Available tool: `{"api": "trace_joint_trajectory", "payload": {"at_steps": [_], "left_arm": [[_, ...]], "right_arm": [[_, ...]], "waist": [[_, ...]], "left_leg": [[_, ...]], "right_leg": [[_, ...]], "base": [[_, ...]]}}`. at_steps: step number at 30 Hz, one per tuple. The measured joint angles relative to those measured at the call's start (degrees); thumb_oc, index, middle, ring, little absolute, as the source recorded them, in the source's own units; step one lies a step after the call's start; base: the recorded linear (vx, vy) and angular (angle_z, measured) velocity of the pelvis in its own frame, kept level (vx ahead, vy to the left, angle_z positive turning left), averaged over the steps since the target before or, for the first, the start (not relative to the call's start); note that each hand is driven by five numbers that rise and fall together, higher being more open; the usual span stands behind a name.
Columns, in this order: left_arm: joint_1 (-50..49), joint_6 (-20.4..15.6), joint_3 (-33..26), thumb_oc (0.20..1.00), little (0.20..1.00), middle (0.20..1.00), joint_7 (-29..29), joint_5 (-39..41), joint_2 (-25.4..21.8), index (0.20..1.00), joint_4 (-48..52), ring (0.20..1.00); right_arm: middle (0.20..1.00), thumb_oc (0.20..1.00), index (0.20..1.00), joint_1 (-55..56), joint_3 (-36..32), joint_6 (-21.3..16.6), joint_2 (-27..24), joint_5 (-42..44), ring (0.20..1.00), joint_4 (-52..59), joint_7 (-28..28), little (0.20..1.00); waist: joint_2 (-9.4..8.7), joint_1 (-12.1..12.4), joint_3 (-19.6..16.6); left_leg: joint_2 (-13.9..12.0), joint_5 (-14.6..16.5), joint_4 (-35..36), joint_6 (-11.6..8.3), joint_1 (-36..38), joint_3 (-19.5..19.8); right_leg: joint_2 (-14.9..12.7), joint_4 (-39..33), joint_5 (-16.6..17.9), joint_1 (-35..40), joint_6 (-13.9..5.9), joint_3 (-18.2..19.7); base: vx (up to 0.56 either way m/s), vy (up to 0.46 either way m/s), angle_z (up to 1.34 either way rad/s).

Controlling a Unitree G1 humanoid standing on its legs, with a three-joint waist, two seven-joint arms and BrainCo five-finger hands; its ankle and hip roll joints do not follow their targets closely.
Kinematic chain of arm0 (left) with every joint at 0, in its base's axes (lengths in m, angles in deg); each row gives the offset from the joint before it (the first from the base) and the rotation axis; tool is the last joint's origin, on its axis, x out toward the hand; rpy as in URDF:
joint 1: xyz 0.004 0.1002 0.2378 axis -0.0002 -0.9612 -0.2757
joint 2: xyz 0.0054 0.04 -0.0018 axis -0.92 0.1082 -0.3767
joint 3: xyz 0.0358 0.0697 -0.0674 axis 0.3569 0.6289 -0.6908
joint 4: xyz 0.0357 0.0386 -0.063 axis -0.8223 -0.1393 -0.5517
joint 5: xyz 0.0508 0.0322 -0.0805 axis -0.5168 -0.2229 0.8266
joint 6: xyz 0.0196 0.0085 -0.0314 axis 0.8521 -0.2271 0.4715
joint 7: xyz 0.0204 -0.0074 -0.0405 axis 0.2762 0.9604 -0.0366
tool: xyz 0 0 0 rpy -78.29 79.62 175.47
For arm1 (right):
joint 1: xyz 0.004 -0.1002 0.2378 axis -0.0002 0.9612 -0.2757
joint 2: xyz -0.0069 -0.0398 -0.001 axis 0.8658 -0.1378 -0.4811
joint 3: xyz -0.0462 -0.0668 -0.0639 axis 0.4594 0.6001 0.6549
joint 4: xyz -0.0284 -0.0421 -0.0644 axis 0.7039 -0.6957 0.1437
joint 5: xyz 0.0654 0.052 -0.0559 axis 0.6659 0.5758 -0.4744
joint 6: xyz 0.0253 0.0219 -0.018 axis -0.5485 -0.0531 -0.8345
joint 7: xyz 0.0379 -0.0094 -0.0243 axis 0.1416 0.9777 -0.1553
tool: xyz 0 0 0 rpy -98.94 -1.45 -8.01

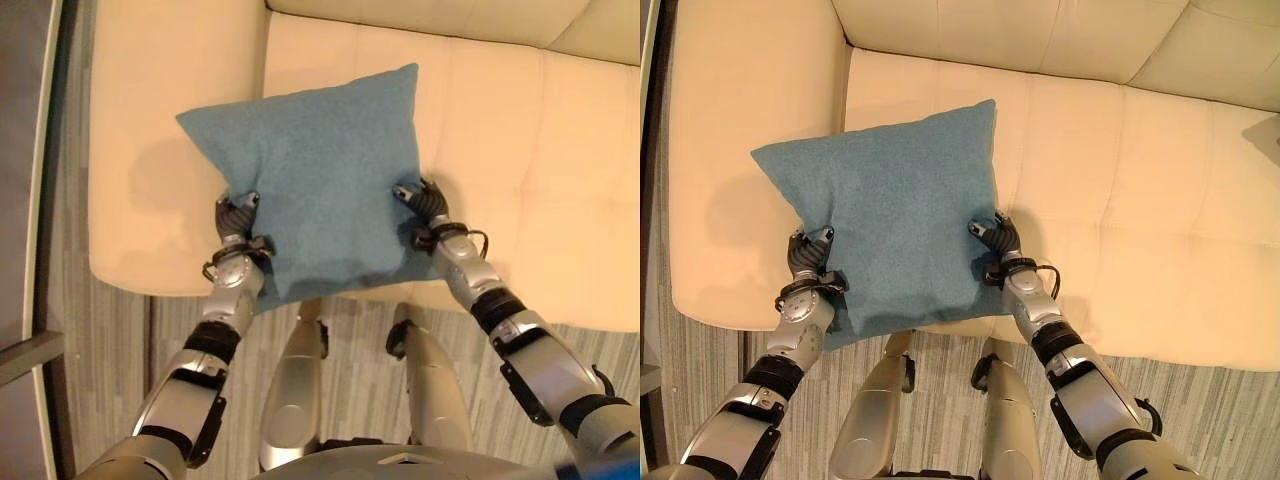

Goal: Pick up all the scattered cushions and arrange them neatly on the sofa.

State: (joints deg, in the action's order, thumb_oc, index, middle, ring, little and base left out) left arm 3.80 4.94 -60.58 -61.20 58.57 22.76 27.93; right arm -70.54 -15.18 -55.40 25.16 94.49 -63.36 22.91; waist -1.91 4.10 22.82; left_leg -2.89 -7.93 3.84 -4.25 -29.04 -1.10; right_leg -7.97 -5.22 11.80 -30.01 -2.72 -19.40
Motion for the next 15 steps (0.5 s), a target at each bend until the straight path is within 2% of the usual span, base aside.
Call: {"api": "trace_joint_trajectory", "payload": {"at_steps": [3, 6, 15], "left_arm": [[0.1, 0.0, 0.0, 0.200, 0.200, 0.200, 0.0, 0.0, 1.1, 0.200, 0.1, 0.200], [0.2, 0.5, 0.2, 0.200, 0.200, 0.200, -0.1, 0.0, 2.0, 0.200, 2.0, 0.200], [6.1, 2.1, 2.7, 0.200, 0.200, 0.200, -1.1, -3.7, 1.7, 0.200, 7.9, 0.200]], "right_arm": [[0.200, 0.200, 0.200, 0.9, -1.5, 0.0, 0.0, 0.0, 0.200, 1.7, -1.0, 0.200], [0.200, 0.200, 0.200, 4.2, -5.8, -0.3, 0.3, -0.2, 0.200, 8.8, -3.0, 0.200], [0.200, 0.200, 0.200, 4.6, -11.0, -3.9, -2.3, -5.3, 0.200, 15.6, -8.7, 0.200]], "waist": [[-0.11, 0.0, -0.6], [-0.16, -0.3, -0.6], [-0.20, -3.7, -0.6]], "left_leg": [[0.1, 0.0, 0.0, 0.00, 0.0, 0.0], [0.2, -0.1, 0.1, 0.09, 0.1, 0.0], [0.1, -0.2, -0.1, 0.24, 1.2, -1.5]], "right_leg": [[-0.1, 0.0, 0.0, 0.0, 0.00, 0.0], [-0.2, 0.0, 0.0, 0.0, 0.00, 0.1], [-0.1, 0.0, 0.4, 0.5, 0.28, 1.2]], "base": [[0.02, 0.006, 0.01], [0.01, 0.005, 0.01], [0.01, -0.007, -0.06]]}}
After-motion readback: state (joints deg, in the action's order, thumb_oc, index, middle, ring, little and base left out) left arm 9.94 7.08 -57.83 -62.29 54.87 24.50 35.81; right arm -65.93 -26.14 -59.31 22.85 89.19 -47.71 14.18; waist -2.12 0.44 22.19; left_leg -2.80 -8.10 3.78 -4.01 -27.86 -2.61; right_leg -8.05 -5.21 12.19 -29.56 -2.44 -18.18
